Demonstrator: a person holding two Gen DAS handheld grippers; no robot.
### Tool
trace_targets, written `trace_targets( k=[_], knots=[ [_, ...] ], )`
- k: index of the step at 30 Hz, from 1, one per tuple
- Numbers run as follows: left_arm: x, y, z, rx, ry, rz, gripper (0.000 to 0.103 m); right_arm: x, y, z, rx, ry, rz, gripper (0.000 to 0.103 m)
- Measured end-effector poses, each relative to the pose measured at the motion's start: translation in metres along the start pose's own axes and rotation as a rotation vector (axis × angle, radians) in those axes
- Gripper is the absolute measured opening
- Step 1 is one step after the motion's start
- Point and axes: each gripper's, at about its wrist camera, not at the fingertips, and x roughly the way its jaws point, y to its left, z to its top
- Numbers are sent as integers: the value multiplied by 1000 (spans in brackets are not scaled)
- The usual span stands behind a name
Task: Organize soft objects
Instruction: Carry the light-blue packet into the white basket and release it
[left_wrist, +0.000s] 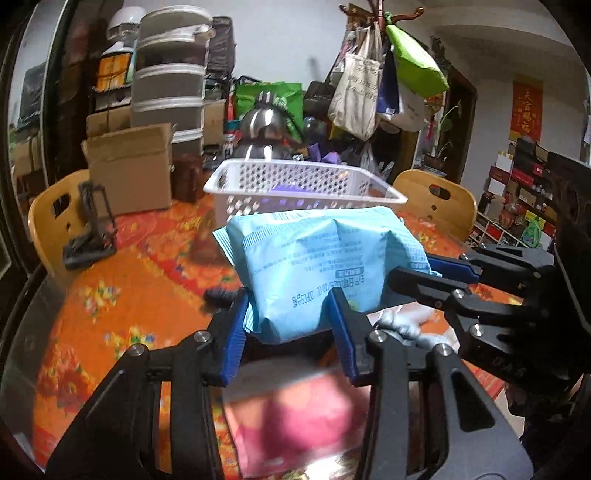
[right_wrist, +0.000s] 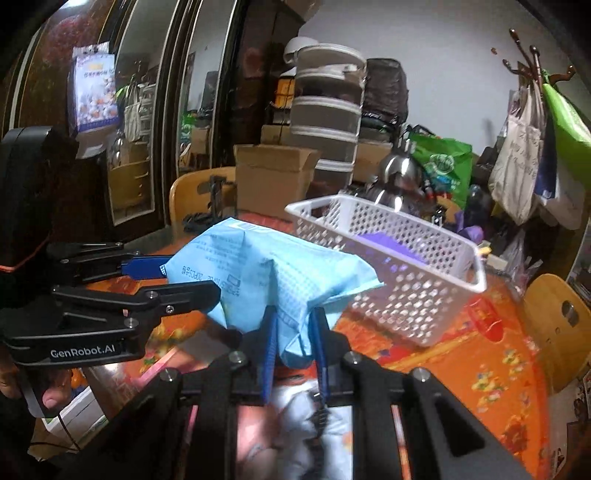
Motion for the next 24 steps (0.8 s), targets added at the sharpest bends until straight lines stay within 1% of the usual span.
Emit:
trace_targets(
  k=[3, 8, 12, 14, 15, 16, 18, 20, 24],
  knots=[
    [0, -11, 22, 14, -15, -24, 40, -8, -16, 16, 1, -19, -14, 17],
    [7, -28, 71, 41, -40, -52, 40, -13, -46, 48, 4, -42, -45, 17],
    [20, -38, 116, 61, -48, -72, 40, -8, -74, 75, 22, -46, -75, 17],
    [29, -40, 140, 74, -54, -83, 40, -3, -88, 86, 38, -44, -76, 16],
    [38, -43, 155, 82, -56, -78, 40, 0, -94, 92, 34, -45, -91, 16],
    [44, -44, 165, 81, -50, -89, 40, 5, -100, 98, 31, -45, -104, 16],
    [59, -43, 184, 87, -42, -95, 39, 16, -117, 106, 50, -35, -101, 16],
    [81, -43, 203, 83, -12, -109, 40, 25, -130, 112, 64, -29, -106, 16],
    [118, -42, 220, 86, 20, -90, 40, 49, -150, 115, 87, -4, -103, 16]
  ],
)
